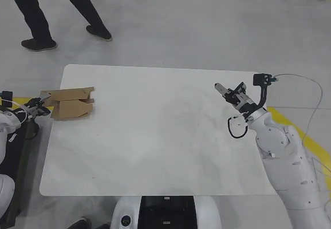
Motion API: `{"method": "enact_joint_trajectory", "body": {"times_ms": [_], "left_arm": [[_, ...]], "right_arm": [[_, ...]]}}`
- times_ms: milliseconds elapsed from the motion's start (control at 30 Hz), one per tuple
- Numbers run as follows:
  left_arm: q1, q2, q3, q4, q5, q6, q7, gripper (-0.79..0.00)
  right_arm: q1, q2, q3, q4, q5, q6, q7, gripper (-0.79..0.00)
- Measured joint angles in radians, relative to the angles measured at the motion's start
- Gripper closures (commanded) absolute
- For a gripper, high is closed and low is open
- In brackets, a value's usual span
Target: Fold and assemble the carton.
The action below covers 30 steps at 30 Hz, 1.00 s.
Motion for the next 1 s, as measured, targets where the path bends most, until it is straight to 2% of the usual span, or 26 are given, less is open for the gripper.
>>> {"method": "enact_joint_trajectory", "body": {"times_ms": [167,300,367,400,467,533,1000], "left_arm": [[0.0,0.0,0.0,0.0,0.0,0.0,0.0,-0.296],[0.0,0.0,0.0,0.0,0.0,0.0,0.0,-0.197],[0.0,0.0,0.0,0.0,0.0,0.0,0.0,-0.197],[0.0,0.0,0.0,0.0,0.0,0.0,0.0,-0.219],[0.0,0.0,0.0,0.0,0.0,0.0,0.0,-0.354],[0.0,0.0,0.0,0.0,0.0,0.0,0.0,-0.785],[-0.012,-0.001,-0.008,0.004,-0.012,0.005,0.019,-0.785]], "right_arm": [[0.0,0.0,0.0,0.0,0.0,0.0,0.0,-0.785],[0.0,0.0,0.0,0.0,0.0,0.0,0.0,-0.785],[0.0,0.0,0.0,0.0,0.0,0.0,0.0,-0.785],[0.0,0.0,0.0,0.0,0.0,0.0,0.0,-0.785],[0.0,0.0,0.0,0.0,0.0,0.0,0.0,-0.785],[0.0,0.0,0.0,0.0,0.0,0.0,0.0,-0.785],[0.0,0.0,0.0,0.0,0.0,0.0,0.0,-0.785]]}}
